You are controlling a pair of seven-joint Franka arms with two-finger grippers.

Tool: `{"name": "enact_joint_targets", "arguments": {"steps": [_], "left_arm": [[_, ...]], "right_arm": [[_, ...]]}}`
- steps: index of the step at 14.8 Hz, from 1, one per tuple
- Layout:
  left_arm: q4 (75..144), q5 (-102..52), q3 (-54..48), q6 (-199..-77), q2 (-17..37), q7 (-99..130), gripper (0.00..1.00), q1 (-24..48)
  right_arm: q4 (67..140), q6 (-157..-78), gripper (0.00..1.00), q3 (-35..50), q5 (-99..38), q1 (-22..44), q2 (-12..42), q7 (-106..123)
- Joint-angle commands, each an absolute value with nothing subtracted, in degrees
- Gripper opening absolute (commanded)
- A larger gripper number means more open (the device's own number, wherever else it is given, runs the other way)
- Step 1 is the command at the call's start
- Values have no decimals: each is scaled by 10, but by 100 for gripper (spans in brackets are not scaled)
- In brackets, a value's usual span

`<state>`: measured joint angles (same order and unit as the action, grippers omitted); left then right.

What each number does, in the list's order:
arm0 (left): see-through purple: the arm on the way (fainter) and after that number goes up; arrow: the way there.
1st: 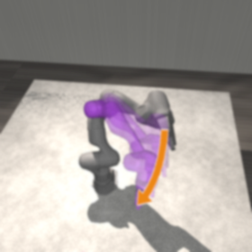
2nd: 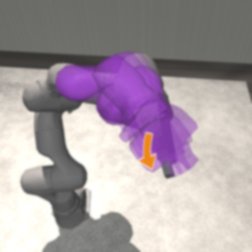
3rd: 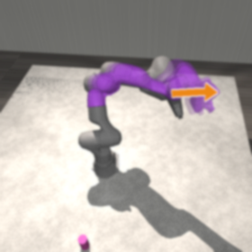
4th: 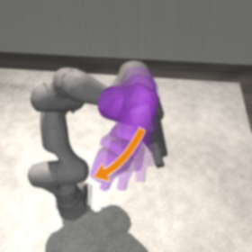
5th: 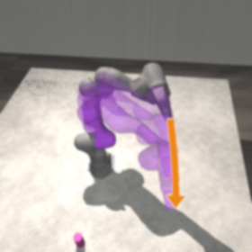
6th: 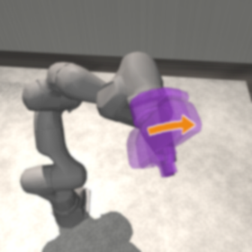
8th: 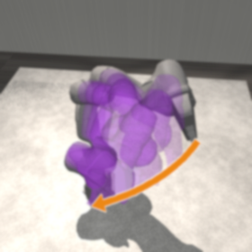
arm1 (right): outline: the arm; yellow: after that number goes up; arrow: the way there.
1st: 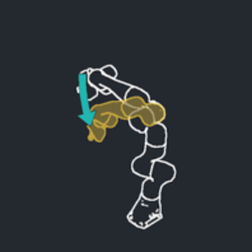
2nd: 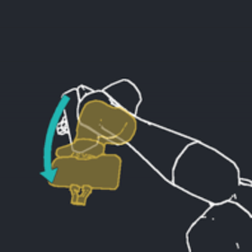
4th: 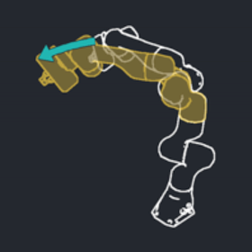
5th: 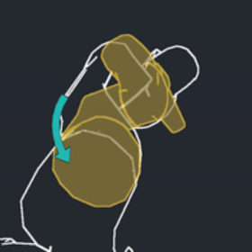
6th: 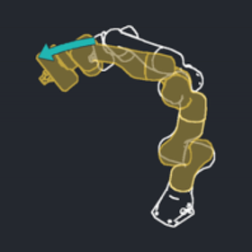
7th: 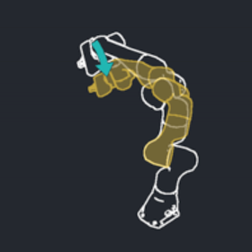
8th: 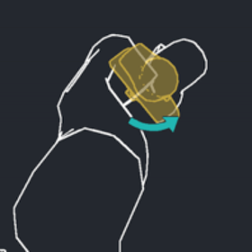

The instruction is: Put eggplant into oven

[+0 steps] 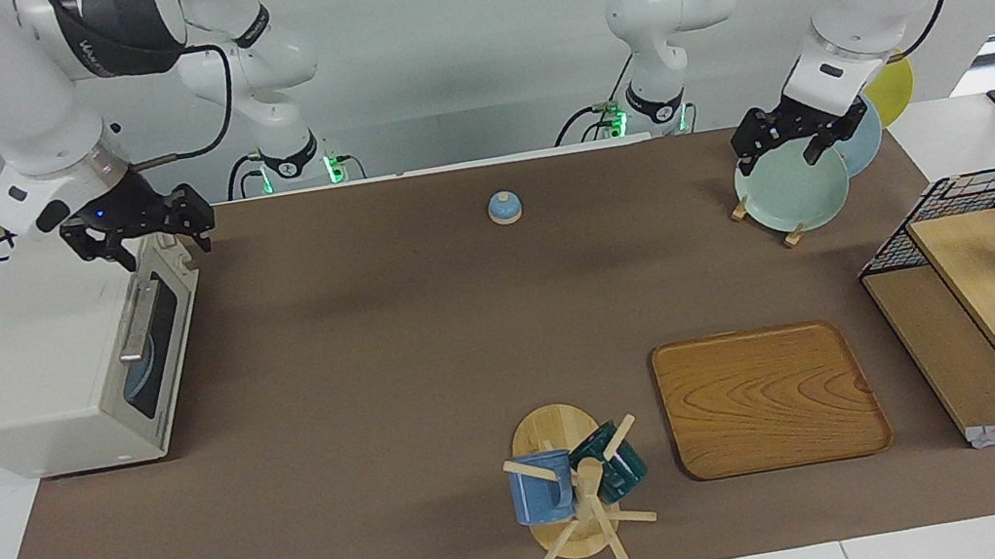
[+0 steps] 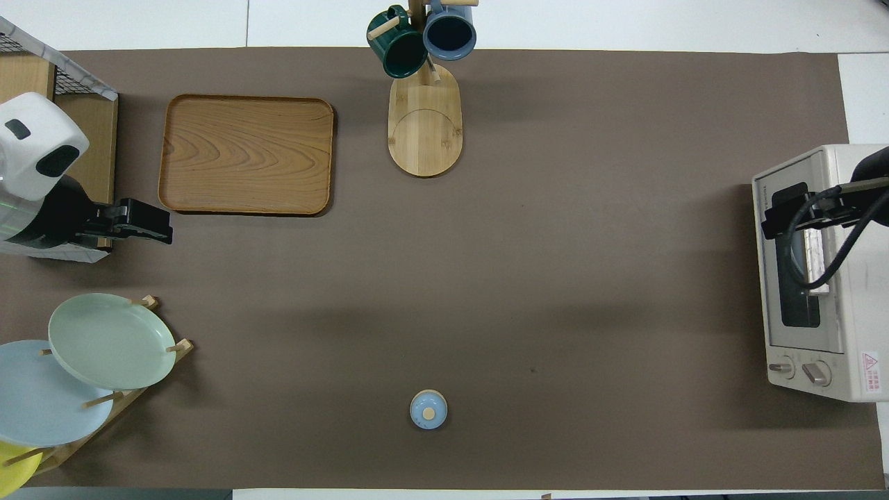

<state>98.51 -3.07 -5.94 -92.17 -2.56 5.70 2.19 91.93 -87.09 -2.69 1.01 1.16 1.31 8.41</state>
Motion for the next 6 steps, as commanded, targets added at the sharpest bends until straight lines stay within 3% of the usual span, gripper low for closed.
{"name": "enact_joint_targets", "arguments": {"steps": [1, 6], "left_arm": [[983, -21, -60, -915, -31, 56, 100, 20], [983, -21, -60, -915, -31, 57, 100, 20]], "right_arm": [[913, -890, 100, -28, -1, 11, 16, 75], [913, -892, 100, -28, -1, 13, 15, 75]]}}
